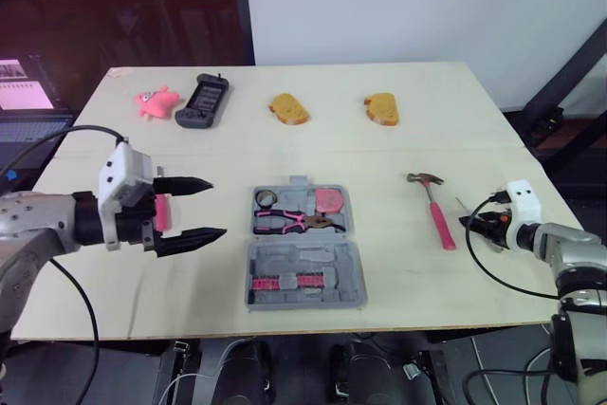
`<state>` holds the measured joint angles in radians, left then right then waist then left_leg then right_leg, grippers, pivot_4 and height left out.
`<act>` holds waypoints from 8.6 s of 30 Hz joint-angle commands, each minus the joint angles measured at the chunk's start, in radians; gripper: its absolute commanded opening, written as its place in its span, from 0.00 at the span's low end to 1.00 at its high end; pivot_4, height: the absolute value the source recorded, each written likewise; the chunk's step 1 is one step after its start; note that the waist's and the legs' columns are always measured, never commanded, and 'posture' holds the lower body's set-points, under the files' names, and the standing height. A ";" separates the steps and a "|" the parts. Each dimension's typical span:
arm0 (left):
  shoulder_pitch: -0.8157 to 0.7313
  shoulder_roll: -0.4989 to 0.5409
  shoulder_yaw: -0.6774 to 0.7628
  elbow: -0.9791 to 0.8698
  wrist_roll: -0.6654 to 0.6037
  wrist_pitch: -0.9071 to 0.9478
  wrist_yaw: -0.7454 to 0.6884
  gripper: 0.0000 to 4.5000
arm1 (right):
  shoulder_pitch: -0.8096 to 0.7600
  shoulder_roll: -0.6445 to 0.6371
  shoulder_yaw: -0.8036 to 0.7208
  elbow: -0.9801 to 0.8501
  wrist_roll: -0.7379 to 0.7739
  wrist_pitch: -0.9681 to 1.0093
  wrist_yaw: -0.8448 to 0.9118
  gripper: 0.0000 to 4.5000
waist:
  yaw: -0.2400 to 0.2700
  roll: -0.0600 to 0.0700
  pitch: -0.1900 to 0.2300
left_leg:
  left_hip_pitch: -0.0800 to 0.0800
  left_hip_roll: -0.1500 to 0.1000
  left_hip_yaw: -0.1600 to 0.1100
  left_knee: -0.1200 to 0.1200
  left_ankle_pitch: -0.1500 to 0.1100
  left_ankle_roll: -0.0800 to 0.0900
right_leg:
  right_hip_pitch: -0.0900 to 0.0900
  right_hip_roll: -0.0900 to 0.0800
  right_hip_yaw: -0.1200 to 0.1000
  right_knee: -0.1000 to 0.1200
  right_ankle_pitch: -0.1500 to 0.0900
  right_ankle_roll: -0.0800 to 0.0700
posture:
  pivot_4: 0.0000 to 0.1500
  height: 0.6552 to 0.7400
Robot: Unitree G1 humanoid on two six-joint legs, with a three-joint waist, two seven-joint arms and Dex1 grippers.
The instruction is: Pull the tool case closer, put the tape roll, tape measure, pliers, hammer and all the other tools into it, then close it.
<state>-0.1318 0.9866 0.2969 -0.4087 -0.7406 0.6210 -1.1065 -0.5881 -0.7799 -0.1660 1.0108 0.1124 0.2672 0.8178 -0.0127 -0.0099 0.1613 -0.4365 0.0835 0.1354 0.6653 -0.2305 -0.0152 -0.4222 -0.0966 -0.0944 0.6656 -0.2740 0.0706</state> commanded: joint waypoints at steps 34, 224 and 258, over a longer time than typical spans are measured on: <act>-0.021 -0.041 -0.024 -0.018 0.015 -0.025 0.025 1.00 | -0.040 -0.039 0.079 -0.018 -0.072 0.052 0.086 0.01 | -0.005 0.001 0.000 | 0.000 0.000 0.000 0.000 0.000 0.000 | 0.000 0.000 0.000 0.000 0.000 0.000 | 1.00 0.75; 0.315 -0.118 0.119 -0.162 0.012 -0.098 0.096 1.00 | 0.081 -0.060 0.354 -1.279 -0.041 0.785 0.037 0.99 | 0.001 -0.002 0.001 | -0.006 0.001 -0.002 -0.002 -0.005 0.007 | -0.008 -0.001 -0.001 -0.001 -0.002 -0.006 | 1.00 0.75; 0.306 -0.120 0.133 -0.175 -0.014 -0.102 0.098 1.00 | 0.295 0.109 0.264 -1.019 0.025 0.510 -0.098 0.08 | 0.000 -0.001 0.001 | -0.005 0.001 -0.002 -0.001 -0.004 0.007 | -0.006 0.000 -0.002 0.000 -0.002 -0.005 | 1.00 0.75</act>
<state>0.1815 0.8532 0.4101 -0.5634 -0.7507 0.5344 -1.0012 -0.2869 -0.6812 0.1107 -0.0132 0.1323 0.7645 0.7282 -0.0127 -0.0108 0.1622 -0.4415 0.0847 0.1336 0.6639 -0.2348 -0.0087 -0.4284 -0.0968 -0.0966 0.6651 -0.2763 0.0652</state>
